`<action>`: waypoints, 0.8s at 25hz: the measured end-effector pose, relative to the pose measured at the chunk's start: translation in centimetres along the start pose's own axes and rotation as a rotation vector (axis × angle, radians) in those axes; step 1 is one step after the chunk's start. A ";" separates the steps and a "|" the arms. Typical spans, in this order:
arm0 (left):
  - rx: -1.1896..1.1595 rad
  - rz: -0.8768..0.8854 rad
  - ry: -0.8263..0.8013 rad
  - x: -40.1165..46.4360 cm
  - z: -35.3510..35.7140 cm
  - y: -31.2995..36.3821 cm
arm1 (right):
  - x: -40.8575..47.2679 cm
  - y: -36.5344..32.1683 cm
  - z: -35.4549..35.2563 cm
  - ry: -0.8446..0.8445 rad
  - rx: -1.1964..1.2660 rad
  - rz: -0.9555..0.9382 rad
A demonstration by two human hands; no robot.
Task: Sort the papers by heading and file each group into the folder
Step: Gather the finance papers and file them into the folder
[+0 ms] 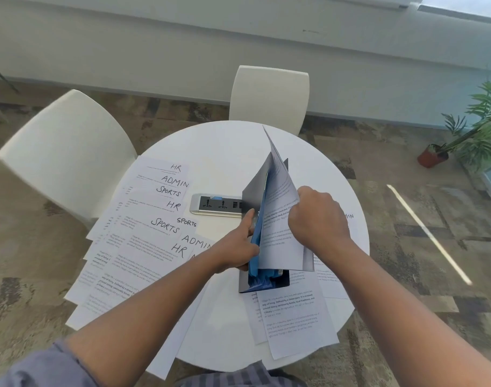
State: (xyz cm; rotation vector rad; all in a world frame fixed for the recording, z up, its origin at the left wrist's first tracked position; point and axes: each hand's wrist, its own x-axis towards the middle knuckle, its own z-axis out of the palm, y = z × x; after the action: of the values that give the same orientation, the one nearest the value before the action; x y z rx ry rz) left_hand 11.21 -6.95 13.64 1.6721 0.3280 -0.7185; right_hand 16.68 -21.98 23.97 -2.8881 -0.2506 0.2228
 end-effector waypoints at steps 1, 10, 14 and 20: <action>-0.004 0.003 0.005 0.0 0.0 0.0 | -0.2 -0.1 -0.1 -0.010 -0.014 0.001; 0.012 0.048 0.031 0.6 0.0 -0.9 | -0.8 0.1 -0.5 -0.128 -0.049 0.018; 0.010 0.049 0.014 0.7 -0.1 -1.1 | 0.1 0.4 0.4 -0.137 -0.026 0.035; 0.042 0.059 0.039 0.9 -0.3 -1.3 | 1.8 1.1 4.3 -0.106 0.106 -0.025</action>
State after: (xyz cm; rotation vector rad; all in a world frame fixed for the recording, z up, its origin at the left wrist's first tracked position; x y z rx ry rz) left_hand 11.18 -6.49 12.08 1.7301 0.2918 -0.6530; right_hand 17.87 -21.73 19.32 -2.7707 -0.2849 0.3740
